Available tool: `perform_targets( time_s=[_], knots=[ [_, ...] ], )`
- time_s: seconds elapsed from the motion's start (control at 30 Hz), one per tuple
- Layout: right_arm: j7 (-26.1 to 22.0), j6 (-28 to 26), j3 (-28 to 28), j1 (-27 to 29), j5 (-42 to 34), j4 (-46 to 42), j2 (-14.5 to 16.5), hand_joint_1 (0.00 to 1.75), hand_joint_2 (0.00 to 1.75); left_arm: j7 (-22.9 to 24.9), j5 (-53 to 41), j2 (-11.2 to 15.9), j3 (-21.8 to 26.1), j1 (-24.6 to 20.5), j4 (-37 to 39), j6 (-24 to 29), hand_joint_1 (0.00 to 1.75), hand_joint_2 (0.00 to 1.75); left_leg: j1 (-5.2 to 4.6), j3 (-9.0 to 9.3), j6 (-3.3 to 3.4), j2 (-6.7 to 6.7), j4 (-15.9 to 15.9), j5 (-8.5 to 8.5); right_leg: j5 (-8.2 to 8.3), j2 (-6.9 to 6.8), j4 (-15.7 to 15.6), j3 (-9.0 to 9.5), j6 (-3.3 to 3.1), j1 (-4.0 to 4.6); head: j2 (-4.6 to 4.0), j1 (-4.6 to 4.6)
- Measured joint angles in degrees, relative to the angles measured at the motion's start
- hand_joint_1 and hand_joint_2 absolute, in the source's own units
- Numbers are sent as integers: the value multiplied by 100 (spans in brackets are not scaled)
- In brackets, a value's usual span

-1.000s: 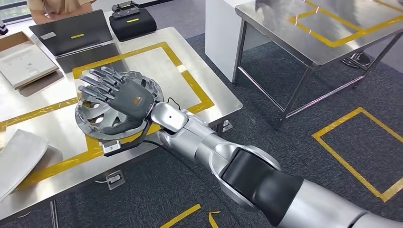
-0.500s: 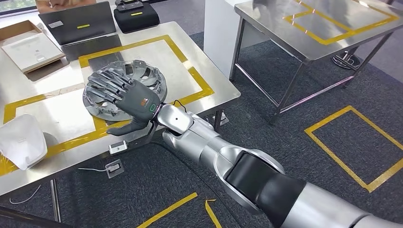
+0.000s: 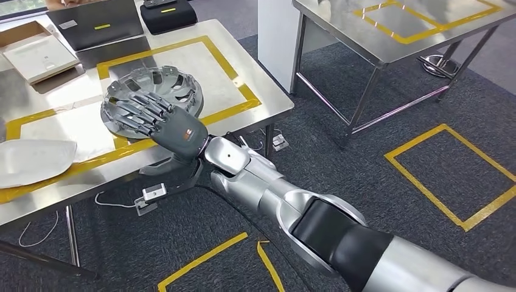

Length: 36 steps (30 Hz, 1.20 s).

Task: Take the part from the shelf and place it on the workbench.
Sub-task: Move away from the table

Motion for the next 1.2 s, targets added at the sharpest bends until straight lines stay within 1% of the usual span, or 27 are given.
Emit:
perform_targets(
  time_s=[0.07,0.13,0.17,0.2,0.23,0.3,0.33,0.37,0.4,0.47,0.53,0.6,0.67,0.7,0.73,0.77,0.83,0.87,0.9,0.93,0.97,1.0,1.07,1.1,1.13,1.17,1.2],
  knots=[
    [19,-4,-15,16,-7,-48,-22,0,0,-2,-30,-8,-1,5,2,-15,0,0,-28,280,77,-24,-472,-144,93,1,25,-61,80,5,0,13],
    [46,-13,-25,57,-8,-80,-49,0,0,-10,-47,-13,-2,20,5,-22,0,0,-51,253,206,-31,-520,-107,183,2,-8,-65,159,-1,0,21],
    [56,-17,-28,83,-7,-91,-67,0,0,-13,-49,-14,-2,24,5,-23,0,0,-51,216,267,-20,-522,-61,151,4,5,-84,193,-10,0,20],
    [62,-20,-30,109,-6,-101,-87,0,0,-13,-50,-16,-2,27,5,-23,0,0,-47,171,324,-8,-530,1,8,4,99,-129,224,-19,0,21],
    [66,-22,-33,128,-5,-108,-108,0,0,-13,-52,-17,-2,29,5,-23,0,0,-40,107,367,5,-536,73,-245,6,310,-204,246,-21,0,23],
    [70,-24,-38,153,-6,-122,-131,0,0,-14,-54,-19,-2,36,4,-26,0,0,-49,-57,412,15,-530,220,-862,8,1019,-394,271,-13,0,25],
    [73,-16,-40,170,-6,-129,-140,0,0,-19,-54,-19,-2,40,4,-34,0,0,-57,-153,419,17,-525,295,-1037,9,1378,-453,274,-6,0,25],
    [75,4,-42,192,-6,-136,-146,0,0,-30,-48,-19,-2,43,4,-43,0,0,-67,-246,422,18,-521,365,-1071,9,1617,-447,266,-1,0,24],
    [76,41,-42,219,-4,-147,-149,0,0,-52,-26,-16,-2,43,4,-54,0,0,-76,-336,419,18,-517,433,-980,9,1667,-347,247,6,0,25],
    [58,146,-42,248,10,-181,-132,0,0,-114,65,-8,-1,40,4,-71,0,0,-92,-489,405,16,-512,556,-708,12,1246,101,177,29,0,26],
    [7,254,-40,216,28,-228,-47,0,0,-175,188,1,3,40,3,-80,0,0,-107,-583,356,20,-513,666,-744,16,453,684,82,77,0,21],
    [-44,336,-38,145,27,-250,74,0,0,-211,275,10,18,42,3,-84,0,0,-100,-603,281,32,-540,772,-858,22,8,947,9,127,0,33],
    [-75,393,-37,78,5,-244,174,0,0,-220,321,20,40,54,4,-81,0,0,-84,-611,205,27,-578,849,-755,10,-41,896,-54,126,0,49],
    [-98,417,-37,42,-11,-238,225,0,0,-214,342,24,54,67,4,-78,0,0,-81,-652,170,17,-536,772,-680,-1,-57,845,-94,110,0,44],
    [-121,430,-37,9,-29,-230,272,0,0,-206,354,29,66,80,4,-73,0,0,-78,-718,135,8,-401,585,-596,-10,-77,780,-128,89,0,34],
    [-145,438,-36,-27,-48,-218,316,0,0,-197,365,36,77,88,4,-67,0,0,-68,-808,103,1,-145,305,-512,-18,-87,697,-152,74,0,27],
    [-186,442,-35,-84,-79,-175,375,0,0,-186,378,46,87,88,4,-56,0,0,-59,-985,42,1,587,-214,-362,-19,-85,510,-167,68,0,11],
    [-208,438,-35,-104,-90,-142,393,0,0,-186,384,52,93,85,4,-45,0,0,-55,-1012,21,2,898,-296,-287,-25,-81,411,-161,67,0,11],
    [-226,433,-35,-117,-97,-112,407,0,0,-186,390,56,104,84,4,-35,0,0,-52,-968,8,2,1060,-243,-213,-32,-77,314,-152,65,0,11],
    [-234,424,-35,-125,-103,-87,417,0,0,-186,393,60,117,83,4,-25,0,0,-50,-844,1,3,1047,-101,-143,-38,-71,222,-139,61,0,11],
    [-234,413,-36,-135,-110,-65,427,0,0,-185,391,64,129,81,4,-17,0,0,-45,-606,1,3,826,51,-72,-42,-60,130,-119,55,0,11],
    [-230,402,-37,-149,-119,-53,436,0,0,-183,382,66,139,71,3,-15,0,0,-44,-290,2,2,447,83,-9,-42,-42,50,-89,54,0,11],
    [-225,389,-38,-190,-138,-36,448,0,0,-170,349,67,147,45,1,-14,0,0,-64,246,64,-13,-326,-63,106,-43,-4,-55,-21,60,0,20],
    [-227,388,-38,-208,-148,-29,453,0,0,-154,331,67,149,31,-1,-11,0,0,-80,357,112,-19,-529,-160,158,-45,-4,-73,12,68,0,23],
    [-232,391,-38,-220,-158,-20,454,0,0,-128,311,68,149,24,-2,-4,0,0,-96,361,175,-24,-593,-165,212,-46,-18,-76,46,68,0,27],
    [-239,397,-38,-225,-168,-3,451,0,0,-94,287,66,149,23,-1,16,0,0,-92,311,233,-11,-586,-118,252,-46,-30,-84,79,63,0,22],
    [-246,409,-38,-227,-181,14,446,0,0,-53,265,66,149,21,-2,41,0,0,-88,272,287,0,-588,-68,206,-39,-3,-116,114,55,0,16]
  ],
)
